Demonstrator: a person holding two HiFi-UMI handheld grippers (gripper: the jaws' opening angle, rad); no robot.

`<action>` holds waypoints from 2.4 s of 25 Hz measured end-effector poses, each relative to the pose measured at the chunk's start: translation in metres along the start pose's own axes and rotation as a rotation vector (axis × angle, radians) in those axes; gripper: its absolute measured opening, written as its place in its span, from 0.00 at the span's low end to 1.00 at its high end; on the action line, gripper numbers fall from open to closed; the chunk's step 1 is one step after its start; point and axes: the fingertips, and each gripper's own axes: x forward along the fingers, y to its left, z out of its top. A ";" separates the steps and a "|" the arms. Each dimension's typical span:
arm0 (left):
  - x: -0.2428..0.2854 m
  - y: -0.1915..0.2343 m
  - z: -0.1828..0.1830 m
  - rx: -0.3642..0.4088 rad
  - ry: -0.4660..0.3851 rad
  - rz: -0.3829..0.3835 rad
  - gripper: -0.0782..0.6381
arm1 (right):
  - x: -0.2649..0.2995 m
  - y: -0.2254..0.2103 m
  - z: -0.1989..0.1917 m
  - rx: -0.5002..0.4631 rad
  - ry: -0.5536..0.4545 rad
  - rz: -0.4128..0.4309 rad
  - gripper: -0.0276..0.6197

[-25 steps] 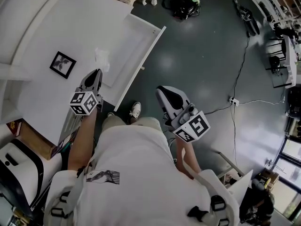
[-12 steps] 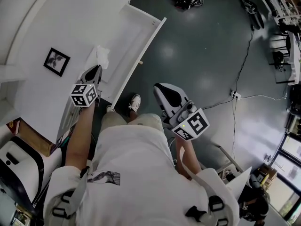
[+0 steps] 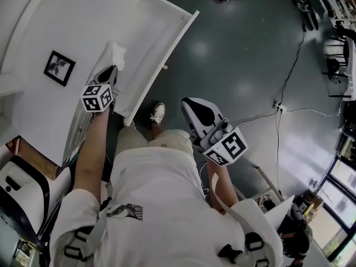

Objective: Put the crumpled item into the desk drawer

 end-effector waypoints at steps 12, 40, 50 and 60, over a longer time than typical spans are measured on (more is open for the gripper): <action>0.027 0.001 -0.017 -0.034 0.033 -0.035 0.13 | 0.003 -0.024 -0.018 0.024 0.021 -0.011 0.06; 0.055 0.036 -0.074 -0.247 0.189 0.079 0.13 | 0.009 -0.027 -0.036 0.051 0.062 -0.015 0.06; 0.061 0.042 -0.076 -0.174 0.256 0.148 0.14 | 0.008 -0.031 -0.039 0.062 0.058 -0.010 0.06; 0.066 0.045 -0.074 -0.123 0.300 0.216 0.14 | 0.002 -0.037 -0.043 0.078 0.056 -0.007 0.06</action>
